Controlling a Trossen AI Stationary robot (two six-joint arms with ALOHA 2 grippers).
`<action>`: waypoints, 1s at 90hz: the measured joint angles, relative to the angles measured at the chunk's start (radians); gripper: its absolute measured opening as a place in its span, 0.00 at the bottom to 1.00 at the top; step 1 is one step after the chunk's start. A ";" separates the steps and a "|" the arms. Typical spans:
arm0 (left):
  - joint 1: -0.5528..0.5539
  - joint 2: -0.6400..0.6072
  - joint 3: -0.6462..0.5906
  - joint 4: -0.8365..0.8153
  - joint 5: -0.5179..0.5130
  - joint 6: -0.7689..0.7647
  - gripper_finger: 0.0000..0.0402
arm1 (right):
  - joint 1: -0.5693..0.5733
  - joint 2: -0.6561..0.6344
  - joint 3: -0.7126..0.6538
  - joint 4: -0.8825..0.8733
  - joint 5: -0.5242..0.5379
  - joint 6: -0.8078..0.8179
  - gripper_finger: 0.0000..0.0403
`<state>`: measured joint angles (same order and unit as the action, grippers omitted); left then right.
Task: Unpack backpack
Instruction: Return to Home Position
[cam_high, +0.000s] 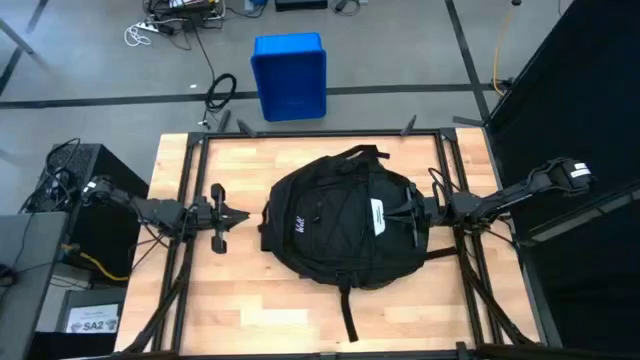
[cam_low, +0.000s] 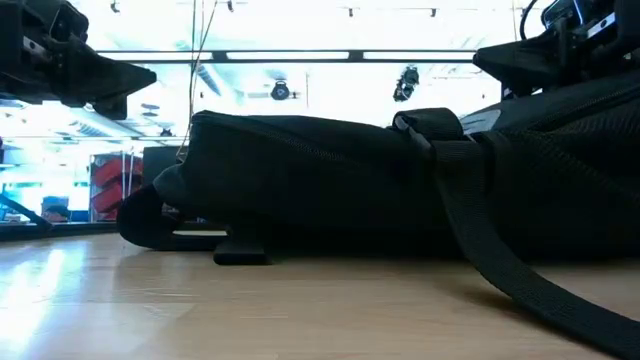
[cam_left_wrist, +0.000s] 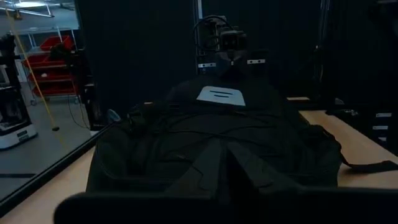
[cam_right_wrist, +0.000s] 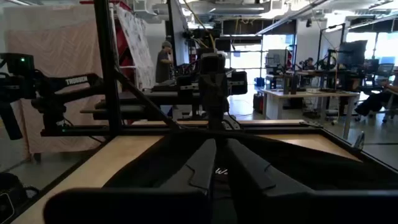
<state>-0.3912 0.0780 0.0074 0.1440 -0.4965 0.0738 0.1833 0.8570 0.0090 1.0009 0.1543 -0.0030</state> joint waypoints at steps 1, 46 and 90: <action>0.000 0.000 0.000 0.000 0.000 0.000 0.00 | 0.000 0.000 0.000 0.000 0.000 0.000 0.03; 0.000 0.000 0.000 0.000 0.000 0.000 0.00 | 0.000 0.000 0.000 0.000 0.000 0.000 0.02; 0.000 0.000 0.000 0.000 0.000 0.000 0.00 | 0.000 0.000 0.000 0.000 0.000 0.000 0.05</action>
<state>-0.3916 0.0784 0.0071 0.1440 -0.4961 0.0738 0.1833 0.8574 0.0090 1.0010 0.1543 -0.0029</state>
